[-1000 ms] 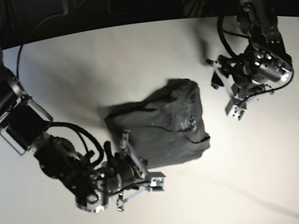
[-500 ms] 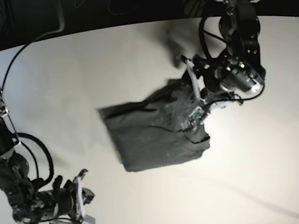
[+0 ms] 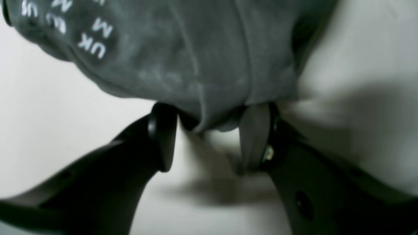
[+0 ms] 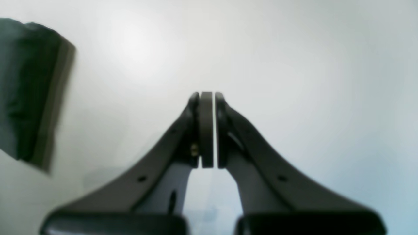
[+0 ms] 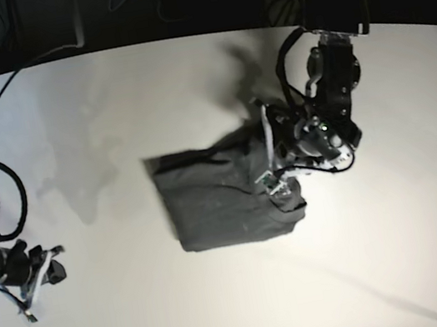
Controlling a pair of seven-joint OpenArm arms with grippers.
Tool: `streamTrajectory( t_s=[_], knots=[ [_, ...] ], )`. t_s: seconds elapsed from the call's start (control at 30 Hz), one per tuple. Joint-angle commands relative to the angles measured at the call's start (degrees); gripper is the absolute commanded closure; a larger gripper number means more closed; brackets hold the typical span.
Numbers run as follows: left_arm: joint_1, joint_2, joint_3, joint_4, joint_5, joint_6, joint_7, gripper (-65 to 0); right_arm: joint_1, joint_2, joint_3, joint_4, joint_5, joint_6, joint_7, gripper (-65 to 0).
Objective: Fold the T-shirt properly
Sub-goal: 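Grasp the bundle's edge with the left gripper and lift it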
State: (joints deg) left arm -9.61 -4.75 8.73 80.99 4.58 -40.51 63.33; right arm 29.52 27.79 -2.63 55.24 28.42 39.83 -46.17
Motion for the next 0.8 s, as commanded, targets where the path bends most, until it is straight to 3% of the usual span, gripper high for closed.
streamTrajectory(
  t_s=[0.0, 0.3, 0.47, 0.57, 0.77],
  knots=[
    [-1.4, 1.5, 0.3, -0.6, 2.7, 0.5, -2.2, -29.8, 1.5, 1.0, 0.4, 1.0, 0.7, 0.2, 1.4, -0.7],
    [-3.4, 5.1, 8.7, -7.5, 31.9, 0.5, -13.3, -29.3, 0.9, 1.0, 0.4, 1.0, 0.8, 0.2, 1.5, -0.7],
    [-3.8, 6.4, 8.7, -8.0, 44.9, 0.5, -18.3, -14.5, 0.9, 0.9, 0.4, 1.0, 0.8, 0.2, 1.5, -0.7],
    [-5.6, 6.6, 8.5, -8.1, 48.8, 0.5, -21.7, -8.3, 0.9, 0.6, 0.4, 1.0, 0.8, 0.2, 1.3, -0.7],
    [-8.8, 8.1, 7.4, -7.5, 49.4, 0.5, -21.9, -7.9, -0.3, -0.2, 0.4, 1.1, 0.8, 0.2, 1.2, -0.7]
  ],
)
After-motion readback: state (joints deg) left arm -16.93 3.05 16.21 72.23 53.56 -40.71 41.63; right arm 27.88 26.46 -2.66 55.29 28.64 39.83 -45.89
